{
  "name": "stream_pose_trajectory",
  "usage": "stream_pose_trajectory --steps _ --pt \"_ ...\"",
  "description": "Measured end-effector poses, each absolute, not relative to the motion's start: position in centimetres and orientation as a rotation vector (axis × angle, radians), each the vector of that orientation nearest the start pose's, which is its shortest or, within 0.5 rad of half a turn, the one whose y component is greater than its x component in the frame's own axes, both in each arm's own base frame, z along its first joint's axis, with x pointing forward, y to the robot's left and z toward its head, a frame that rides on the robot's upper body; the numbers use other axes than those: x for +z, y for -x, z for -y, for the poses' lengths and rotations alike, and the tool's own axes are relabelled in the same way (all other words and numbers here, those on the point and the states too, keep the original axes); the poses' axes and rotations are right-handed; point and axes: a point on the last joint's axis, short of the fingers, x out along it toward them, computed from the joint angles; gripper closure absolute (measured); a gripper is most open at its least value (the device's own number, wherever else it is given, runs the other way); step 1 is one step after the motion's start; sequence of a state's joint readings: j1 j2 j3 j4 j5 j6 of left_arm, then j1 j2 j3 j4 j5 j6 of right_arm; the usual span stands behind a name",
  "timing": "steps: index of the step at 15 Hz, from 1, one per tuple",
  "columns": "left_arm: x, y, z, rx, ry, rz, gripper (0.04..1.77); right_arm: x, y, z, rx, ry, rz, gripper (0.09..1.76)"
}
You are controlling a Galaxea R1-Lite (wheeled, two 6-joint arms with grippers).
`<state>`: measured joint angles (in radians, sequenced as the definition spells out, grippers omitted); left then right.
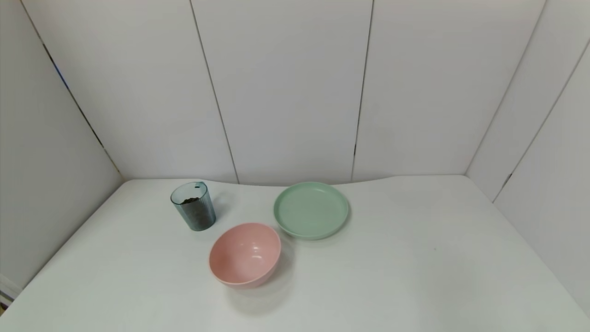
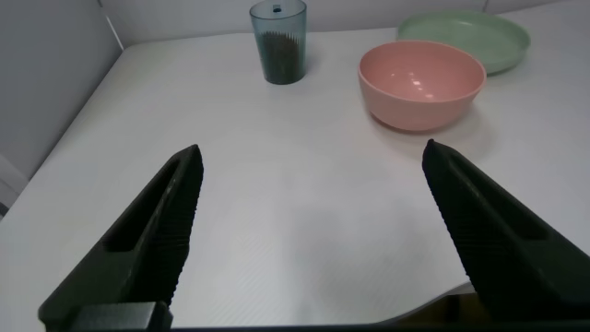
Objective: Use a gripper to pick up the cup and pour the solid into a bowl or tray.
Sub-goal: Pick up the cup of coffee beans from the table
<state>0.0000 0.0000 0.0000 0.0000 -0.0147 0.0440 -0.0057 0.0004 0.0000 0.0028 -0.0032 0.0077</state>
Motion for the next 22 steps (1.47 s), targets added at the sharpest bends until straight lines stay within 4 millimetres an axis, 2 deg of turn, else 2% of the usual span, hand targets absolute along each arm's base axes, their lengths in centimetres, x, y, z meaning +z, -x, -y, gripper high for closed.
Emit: stream_pose_trajectory --steps 13,15,18,20,22 --pt "8.0 2.5 0.0 -0.01 -0.059 0.006 0.09 7.5 2.3 0.0 -0.009 -0.008 -0.004 0.14" --pt "9.2 2.8 0.0 0.002 -0.059 0.021 0.09 7.5 2.3 0.0 -0.009 -0.008 -0.004 0.14" --pt "12.5 3.1 -0.1 0.031 -0.059 0.027 0.09 7.5 2.3 0.0 -0.009 -0.008 -0.004 0.14" --pt "15.1 2.6 -0.1 0.052 -0.06 0.014 0.09 7.5 2.3 0.0 -0.009 -0.008 -0.004 0.14" --pt "17.9 1.3 -0.2 0.083 -0.062 -0.022 0.09 7.5 2.3 0.0 -0.009 -0.008 -0.004 0.14"
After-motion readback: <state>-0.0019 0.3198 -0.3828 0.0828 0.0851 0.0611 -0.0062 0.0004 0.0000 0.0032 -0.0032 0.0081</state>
